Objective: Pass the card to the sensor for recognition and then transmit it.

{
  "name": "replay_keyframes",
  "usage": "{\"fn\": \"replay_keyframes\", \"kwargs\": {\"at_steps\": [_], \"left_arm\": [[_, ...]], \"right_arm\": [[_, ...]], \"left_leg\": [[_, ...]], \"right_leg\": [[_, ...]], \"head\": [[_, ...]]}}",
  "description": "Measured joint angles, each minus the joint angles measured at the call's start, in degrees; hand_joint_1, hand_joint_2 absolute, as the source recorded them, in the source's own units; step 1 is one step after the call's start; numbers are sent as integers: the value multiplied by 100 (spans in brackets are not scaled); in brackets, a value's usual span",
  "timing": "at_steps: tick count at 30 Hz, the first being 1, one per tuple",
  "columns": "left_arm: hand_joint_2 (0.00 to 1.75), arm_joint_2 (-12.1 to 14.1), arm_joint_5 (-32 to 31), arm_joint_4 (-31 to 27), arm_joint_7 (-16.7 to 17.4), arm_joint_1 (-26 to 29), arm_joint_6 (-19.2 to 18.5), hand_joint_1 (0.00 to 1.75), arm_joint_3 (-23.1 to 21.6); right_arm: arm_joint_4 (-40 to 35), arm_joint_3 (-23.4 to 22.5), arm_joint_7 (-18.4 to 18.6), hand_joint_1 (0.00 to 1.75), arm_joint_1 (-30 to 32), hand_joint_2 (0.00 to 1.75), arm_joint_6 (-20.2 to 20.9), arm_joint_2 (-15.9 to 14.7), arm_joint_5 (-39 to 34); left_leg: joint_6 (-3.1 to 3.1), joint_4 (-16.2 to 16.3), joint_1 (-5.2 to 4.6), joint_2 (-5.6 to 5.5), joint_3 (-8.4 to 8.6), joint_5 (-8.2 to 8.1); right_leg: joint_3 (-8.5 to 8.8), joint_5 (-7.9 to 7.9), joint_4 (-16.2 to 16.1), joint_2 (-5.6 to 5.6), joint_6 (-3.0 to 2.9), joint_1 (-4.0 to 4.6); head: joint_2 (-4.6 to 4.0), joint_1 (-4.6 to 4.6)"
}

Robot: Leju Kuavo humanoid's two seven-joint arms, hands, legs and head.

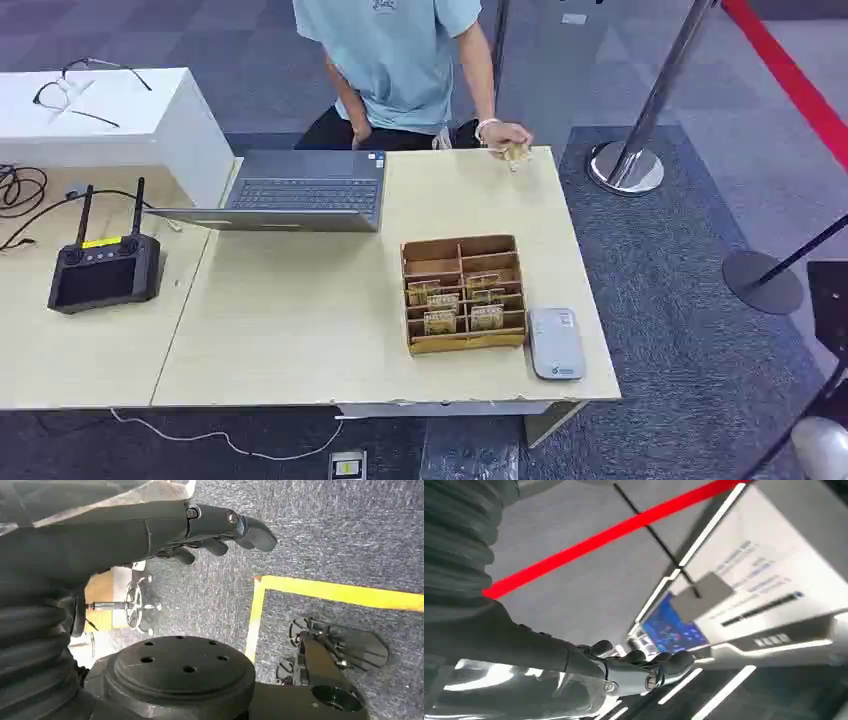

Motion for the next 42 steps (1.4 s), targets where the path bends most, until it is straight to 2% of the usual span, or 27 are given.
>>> {"fn": "replay_keyframes", "kwargs": {"at_steps": [10,21,32,35,38,42], "left_arm": [[175,-33,33,13,-74,-18,17,0,-129],[175,-55,33,37,-142,-43,15,0,-229],[175,-66,-35,72,-205,-83,-46,0,-383],[175,-79,-50,74,-229,-83,-57,0,-411],[175,-87,-90,87,-232,-102,-72,0,-457],[175,-94,-133,94,-236,-104,-87,0,-474]], "right_arm": [[-1278,1210,363,0,-871,175,751,-476,-144],[-1995,2845,553,0,-2072,175,1776,-752,-496],[-1870,4636,629,0,-3317,175,2953,-704,-549],[-1772,4910,614,0,-3455,175,3136,-636,-442],[-1479,5389,548,0,-3744,175,3313,-483,-254],[-1127,5864,411,0,-3908,175,3375,-257,-28]], "left_leg": [[0,-1,1,-2,-3,1],[0,-1,2,-3,-6,0],[-1,-2,4,-7,-18,1],[-1,-2,4,-15,-30,1],[-1,-2,4,-7,-30,1],[-1,-1,4,-14,-34,1]], "right_leg": [[-2,0,1,-2,0,0],[-5,-1,1,-3,0,1],[-13,-1,2,-9,0,3],[-20,-2,3,-17,1,3],[-26,-2,4,-8,1,3],[-27,-4,4,-19,4,3]], "head": [[0,2],[0,0],[0,-2],[0,2],[0,0],[0,2]]}}
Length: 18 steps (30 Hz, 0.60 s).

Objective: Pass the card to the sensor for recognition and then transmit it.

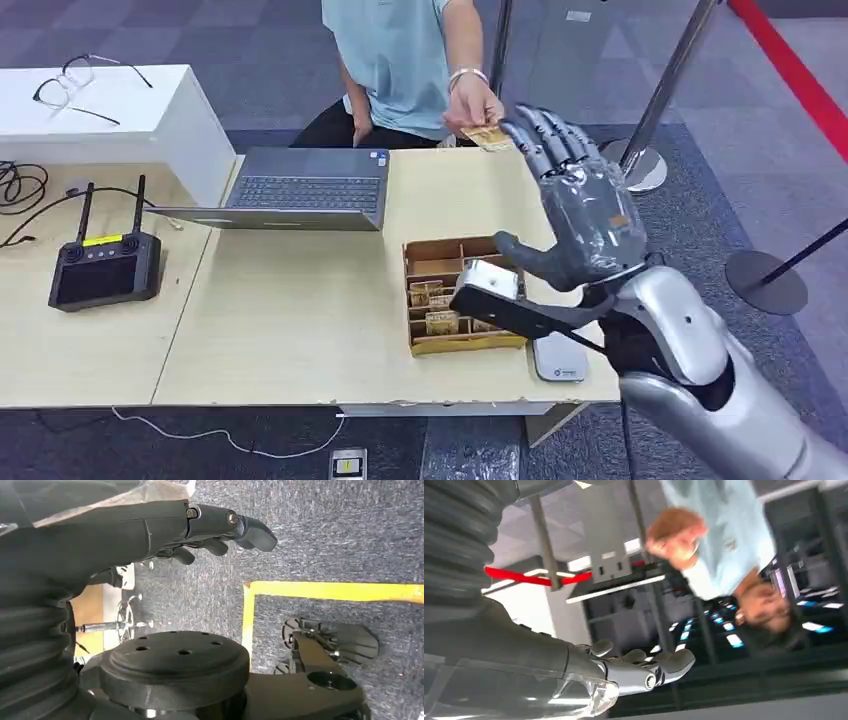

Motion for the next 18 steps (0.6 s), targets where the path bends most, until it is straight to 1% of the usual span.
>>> {"fn": "replay_keyframes", "kwargs": {"at_steps": [3,8,14,18], "left_arm": [[175,0,-39,2,-7,-13,-26,0,-42],[175,2,-116,9,-7,-14,-52,0,-118],[175,13,-212,22,-4,-14,-57,0,-183],[175,22,-236,33,-4,-13,-52,0,-236]], "right_arm": [[308,249,-124,0,-116,175,-67,175,120],[847,585,-317,0,-191,175,-376,493,247],[1387,762,-413,0,-198,175,-793,747,374],[1676,854,-459,0,-194,175,-1034,850,439]], "left_leg": [[0,0,1,1,1,0],[0,0,1,1,0,0],[0,0,1,2,-1,0],[0,1,1,1,0,0]], "right_leg": [[0,0,0,1,0,0],[-2,-1,0,1,0,0],[-2,-1,0,1,1,0],[-2,-1,0,1,1,0]], "head": [[0,0],[0,-4],[0,-2],[0,-2]]}}
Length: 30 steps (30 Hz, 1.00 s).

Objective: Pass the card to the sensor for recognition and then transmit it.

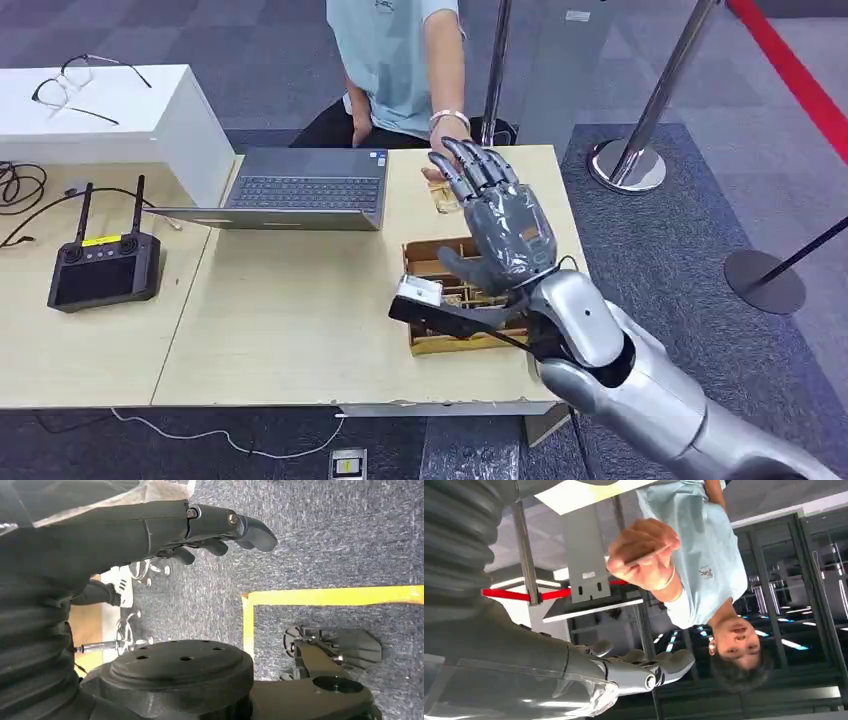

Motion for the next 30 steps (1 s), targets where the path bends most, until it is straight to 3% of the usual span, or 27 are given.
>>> {"fn": "replay_keyframes", "kwargs": {"at_steps": [11,24,27,29,30], "left_arm": [[175,42,-9,24,2,2,0,0,-33],[175,48,-9,28,15,3,2,0,-37],[175,48,-9,31,15,3,2,0,-37],[175,48,-9,31,15,4,2,0,-37],[175,48,-9,31,15,3,2,0,-37]], "right_arm": [[431,59,-76,0,116,175,-409,175,164],[597,92,-179,0,273,175,-470,324,236],[634,92,-177,9,291,175,-470,332,236],[639,92,-177,45,306,175,-470,332,236],[645,92,-177,45,315,175,-470,330,236]], "left_leg": [[0,1,0,0,2,0],[0,1,0,2,2,0],[0,2,0,2,3,0],[0,1,0,2,3,0],[0,2,0,2,3,0]], "right_leg": [[0,0,0,0,0,0],[0,0,0,1,0,0],[0,0,0,1,0,0],[0,0,0,1,0,0],[0,0,0,1,0,0]], "head": [[0,0],[0,2],[0,0],[0,0],[0,0]]}}
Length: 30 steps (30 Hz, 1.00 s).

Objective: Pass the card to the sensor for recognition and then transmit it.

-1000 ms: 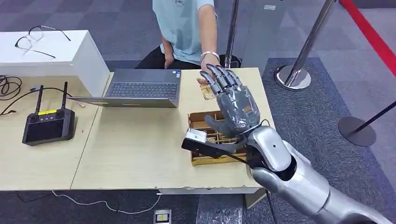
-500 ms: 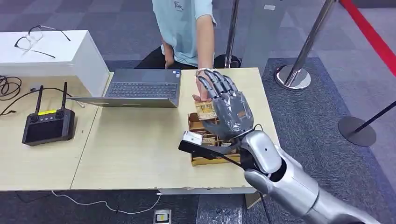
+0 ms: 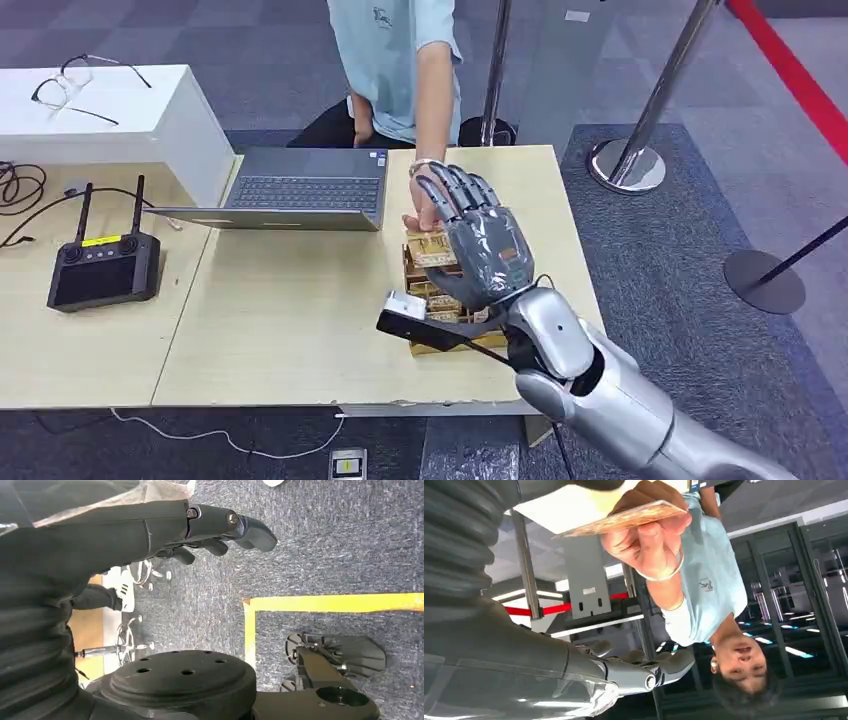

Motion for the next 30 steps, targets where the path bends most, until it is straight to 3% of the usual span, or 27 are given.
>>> {"fn": "replay_keyframes", "kwargs": {"at_steps": [2,4,7,8,14,19,20,30], "left_arm": [[175,0,-2,2,0,1,0,0,0],[175,0,-11,2,0,1,-2,0,-7],[175,0,-33,2,-9,1,-18,0,-15],[175,0,-33,2,-7,0,-17,0,-22],[175,11,-22,11,-7,1,2,0,-66],[175,28,-22,13,-9,1,0,0,-87],[175,28,-22,13,-11,1,0,0,-87],[175,26,-7,13,-42,3,-2,0,-90]], "right_arm": [[26,0,0,89,13,175,0,0,0],[46,-2,2,91,35,175,2,0,22],[55,-2,9,106,80,175,9,0,59],[63,-4,11,134,90,175,15,0,66],[72,-44,42,154,175,175,26,-2,63],[72,-87,44,159,185,175,26,-2,55],[72,-98,44,175,191,175,26,-2,55],[-21,-194,92,175,255,175,-11,-37,-70]], "left_leg": [[0,0,0,0,0,0],[0,0,0,0,1,0],[0,0,0,0,1,0],[0,0,0,0,1,0],[0,0,0,0,1,0],[0,0,1,0,2,0],[0,0,1,0,2,0],[0,1,1,1,3,0]], "right_leg": [[0,0,0,0,0,0],[0,0,0,0,0,0],[0,0,0,0,0,0],[0,0,0,0,0,0],[0,0,0,1,0,0],[0,0,0,1,0,0],[0,0,0,1,0,0],[0,0,0,1,0,0]], "head": [[0,2],[0,0],[0,0],[0,0],[0,0],[0,0],[0,0],[0,0]]}}
